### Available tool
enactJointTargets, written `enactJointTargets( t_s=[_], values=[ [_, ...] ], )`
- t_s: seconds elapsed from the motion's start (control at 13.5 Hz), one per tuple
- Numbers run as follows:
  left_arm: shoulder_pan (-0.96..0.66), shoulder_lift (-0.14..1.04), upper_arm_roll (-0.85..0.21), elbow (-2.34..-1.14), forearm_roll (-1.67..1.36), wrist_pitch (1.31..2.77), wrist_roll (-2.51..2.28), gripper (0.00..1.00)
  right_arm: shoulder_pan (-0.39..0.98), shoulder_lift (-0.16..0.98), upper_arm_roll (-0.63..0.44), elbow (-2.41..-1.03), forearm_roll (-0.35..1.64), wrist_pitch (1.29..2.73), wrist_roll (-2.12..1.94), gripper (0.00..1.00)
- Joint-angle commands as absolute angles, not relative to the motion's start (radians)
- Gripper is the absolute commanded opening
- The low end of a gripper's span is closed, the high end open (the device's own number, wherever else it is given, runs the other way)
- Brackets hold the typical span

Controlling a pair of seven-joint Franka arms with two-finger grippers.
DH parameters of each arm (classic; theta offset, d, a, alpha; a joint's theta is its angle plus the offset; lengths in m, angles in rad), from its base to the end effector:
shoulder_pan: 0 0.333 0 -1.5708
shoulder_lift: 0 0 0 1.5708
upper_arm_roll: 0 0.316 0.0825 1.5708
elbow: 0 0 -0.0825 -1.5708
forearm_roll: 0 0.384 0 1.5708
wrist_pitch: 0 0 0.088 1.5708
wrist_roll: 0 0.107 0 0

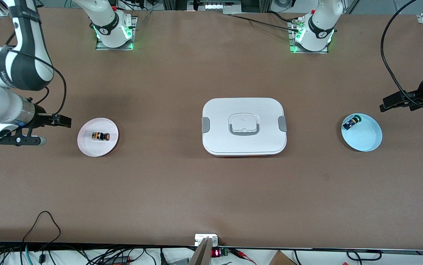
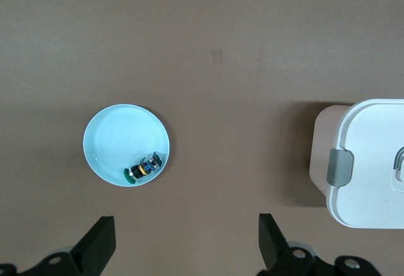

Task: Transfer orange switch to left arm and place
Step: 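Move the right gripper down over the switch on the white plate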

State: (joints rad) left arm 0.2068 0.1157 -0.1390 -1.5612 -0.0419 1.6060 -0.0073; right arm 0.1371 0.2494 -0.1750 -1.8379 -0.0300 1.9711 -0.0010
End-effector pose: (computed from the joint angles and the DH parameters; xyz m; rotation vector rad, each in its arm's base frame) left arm 0.5876 0.0398 0.5665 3.0776 0.1207 -0.1048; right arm 0.6071 -0.0194 0.3868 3.0685 -0.0319 -0.1751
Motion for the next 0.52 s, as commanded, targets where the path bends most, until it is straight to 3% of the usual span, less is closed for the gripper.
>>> enactJointTargets(
  t_s=[0.0, 0.15, 0.44],
  values=[
    [0.202, 0.126, -0.138, -1.543, -0.044, 1.605, -0.018, 1.00, 0.132, 0.235, -0.172, -2.009, -0.017, 2.165, -0.011, 1.00],
    [0.202, 0.126, -0.138, -1.543, -0.043, 1.605, -0.018, 1.00, 0.138, 0.264, -0.155, -2.065, -0.015, 2.261, 0.003, 1.00],
    [0.202, 0.127, -0.138, -1.543, -0.044, 1.606, -0.018, 1.00, 0.138, 0.360, -0.106, -2.056, 0.029, 2.318, -0.003, 1.00]
  ],
)
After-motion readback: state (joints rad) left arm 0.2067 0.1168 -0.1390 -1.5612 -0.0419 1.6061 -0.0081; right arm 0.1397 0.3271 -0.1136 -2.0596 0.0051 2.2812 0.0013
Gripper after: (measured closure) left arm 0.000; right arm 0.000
